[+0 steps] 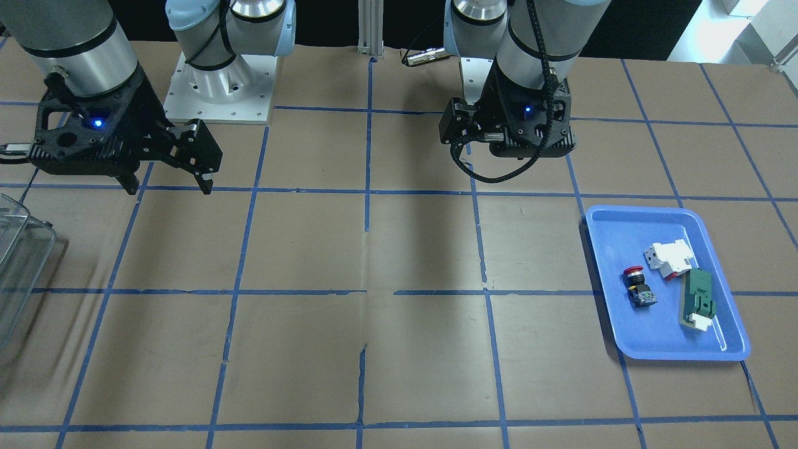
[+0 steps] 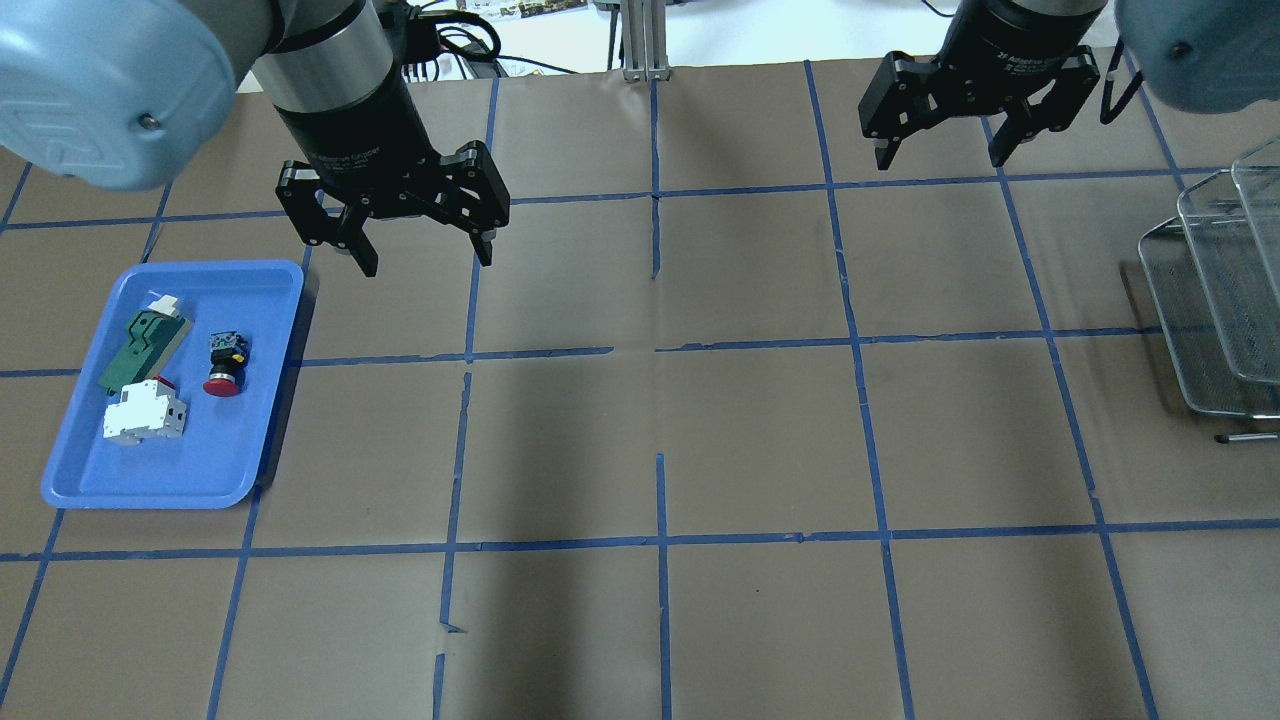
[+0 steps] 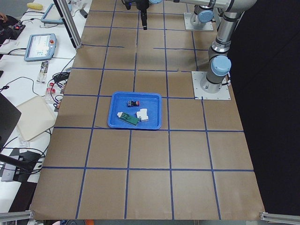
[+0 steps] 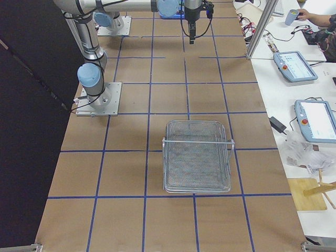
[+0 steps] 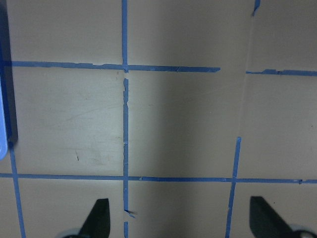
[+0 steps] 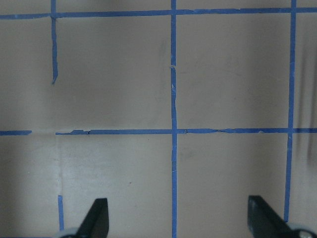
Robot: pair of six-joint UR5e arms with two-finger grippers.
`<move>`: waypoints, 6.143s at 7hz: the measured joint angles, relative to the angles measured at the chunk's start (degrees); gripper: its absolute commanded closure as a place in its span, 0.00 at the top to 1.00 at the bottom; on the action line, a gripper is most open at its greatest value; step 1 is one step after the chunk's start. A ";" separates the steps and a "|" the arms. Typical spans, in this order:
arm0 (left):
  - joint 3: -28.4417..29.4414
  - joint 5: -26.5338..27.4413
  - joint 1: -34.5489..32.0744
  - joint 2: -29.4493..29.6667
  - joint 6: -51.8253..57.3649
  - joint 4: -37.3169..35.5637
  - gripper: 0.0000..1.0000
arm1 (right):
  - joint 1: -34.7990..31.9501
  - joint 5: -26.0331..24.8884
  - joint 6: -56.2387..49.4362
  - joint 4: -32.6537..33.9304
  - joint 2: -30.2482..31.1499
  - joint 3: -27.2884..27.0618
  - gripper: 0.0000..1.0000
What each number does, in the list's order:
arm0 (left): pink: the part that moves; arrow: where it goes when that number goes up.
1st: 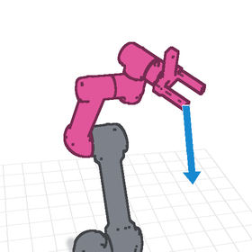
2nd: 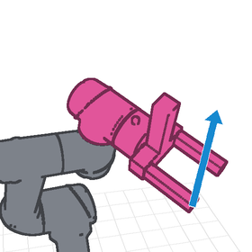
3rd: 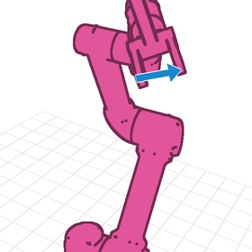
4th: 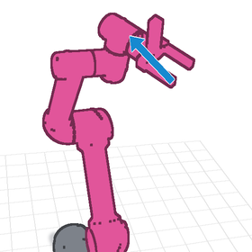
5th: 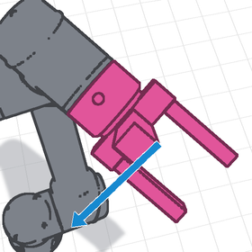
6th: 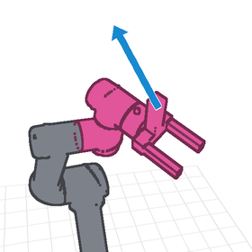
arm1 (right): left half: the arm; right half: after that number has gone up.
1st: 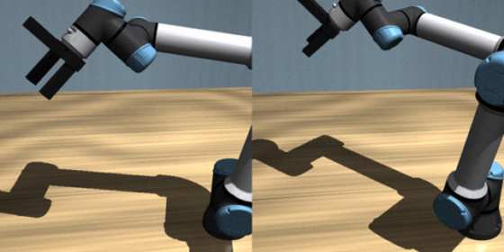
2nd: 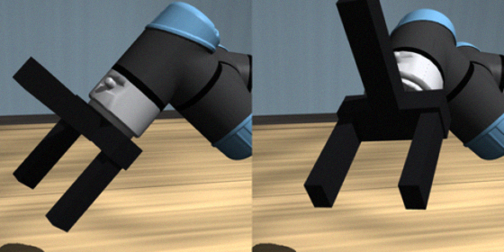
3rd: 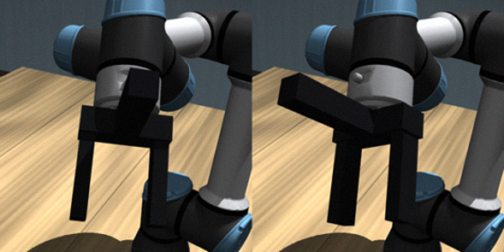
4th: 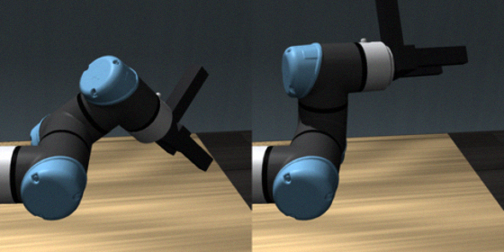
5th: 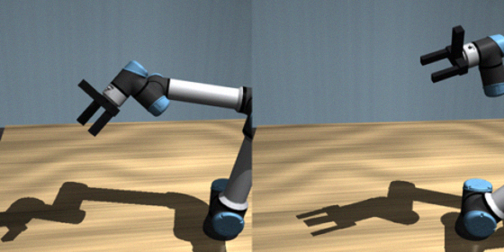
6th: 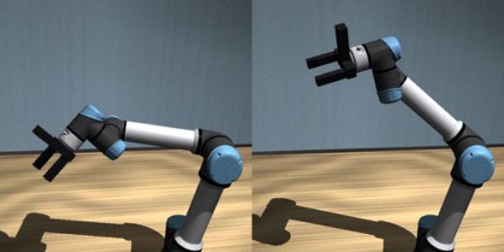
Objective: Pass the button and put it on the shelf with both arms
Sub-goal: 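Move the left gripper down over the red button in the blue tray, then lower the left gripper and close it on the red-capped button, then lift the button out of the tray with the left gripper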
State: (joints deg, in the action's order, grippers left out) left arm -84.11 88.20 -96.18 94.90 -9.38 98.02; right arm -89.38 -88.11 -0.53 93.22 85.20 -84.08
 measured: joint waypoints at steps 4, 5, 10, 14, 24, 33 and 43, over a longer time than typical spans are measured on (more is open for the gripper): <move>-15.42 3.61 15.73 -2.62 20.32 -12.06 1.00 | 0.00 0.34 -0.06 0.01 -0.02 0.03 1.00; -21.66 4.27 21.68 -2.29 27.54 -22.63 1.00 | 0.00 0.37 -0.06 -0.03 -0.03 0.00 1.00; -34.99 4.27 32.79 3.49 34.46 -62.46 1.00 | 0.00 0.37 -0.09 -0.04 -0.03 -0.03 1.00; -37.47 -0.05 38.13 8.77 35.53 -67.80 1.00 | 0.00 0.40 -0.09 -0.04 -0.03 -0.04 1.00; -39.36 -2.65 41.18 14.83 41.46 -73.51 0.81 | 0.00 0.40 -0.09 -0.06 -0.03 -0.12 1.00; -39.47 -3.54 41.24 14.73 41.36 -72.90 0.49 | 0.00 0.40 -0.09 -0.12 0.00 -0.18 1.00; -19.93 -6.27 34.62 5.94 41.35 -41.46 0.16 | 0.13 0.40 -0.35 -0.10 0.20 0.57 1.00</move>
State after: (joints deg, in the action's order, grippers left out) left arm -104.03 81.93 -61.56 100.84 31.96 56.56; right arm -89.26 -87.72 -0.88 93.13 85.40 -83.51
